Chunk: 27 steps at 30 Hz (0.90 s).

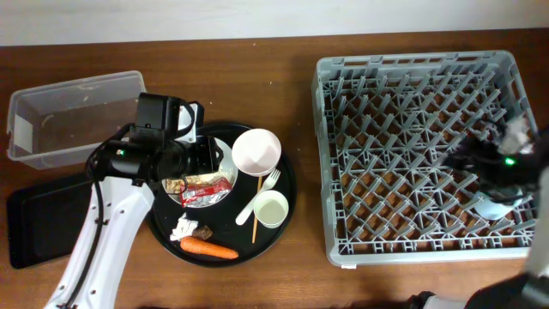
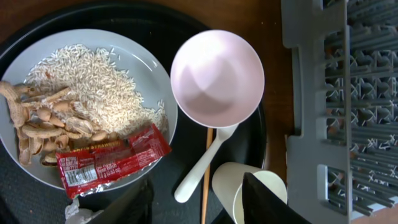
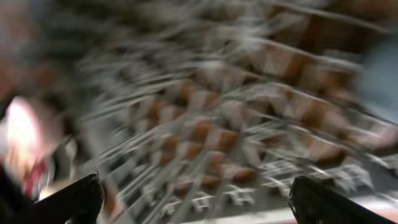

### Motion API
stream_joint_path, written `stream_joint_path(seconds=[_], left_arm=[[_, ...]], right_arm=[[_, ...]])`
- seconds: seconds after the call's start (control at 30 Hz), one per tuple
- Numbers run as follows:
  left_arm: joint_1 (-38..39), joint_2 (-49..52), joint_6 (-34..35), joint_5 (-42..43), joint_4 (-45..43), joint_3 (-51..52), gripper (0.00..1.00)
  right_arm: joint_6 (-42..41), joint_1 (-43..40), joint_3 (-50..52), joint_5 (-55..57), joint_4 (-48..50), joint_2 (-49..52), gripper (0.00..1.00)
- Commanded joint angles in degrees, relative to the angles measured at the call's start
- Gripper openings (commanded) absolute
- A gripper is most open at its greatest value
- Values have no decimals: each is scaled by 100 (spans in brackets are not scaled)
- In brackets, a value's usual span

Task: Sort waste into correct bins and load items into the dishwasher rack
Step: 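Grasp the white paper cup on the tray with the left gripper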

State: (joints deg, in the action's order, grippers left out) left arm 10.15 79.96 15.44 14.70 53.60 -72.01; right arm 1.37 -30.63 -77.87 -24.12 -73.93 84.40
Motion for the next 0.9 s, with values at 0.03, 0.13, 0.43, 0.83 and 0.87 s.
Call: stream_joint_path(seconds=[0.03, 0.13, 0.43, 0.83, 0.87], left_arm=[[155, -81, -70, 59, 271, 72, 45], [699, -79, -70, 92, 387, 424, 45], [1705, 588, 42, 92, -647, 1497, 46], [627, 374, 122, 798, -592, 118, 0], [411, 352, 122, 1449, -780, 118, 0]], right_arm=[[463, 1572, -92, -72, -66, -393, 99], [461, 2511, -87, 535, -52, -363, 99], [461, 2686, -83, 577, -24, -352, 99], [417, 2686, -83, 999, 48, -345, 99], [424, 2686, -83, 800, 136, -334, 99]])
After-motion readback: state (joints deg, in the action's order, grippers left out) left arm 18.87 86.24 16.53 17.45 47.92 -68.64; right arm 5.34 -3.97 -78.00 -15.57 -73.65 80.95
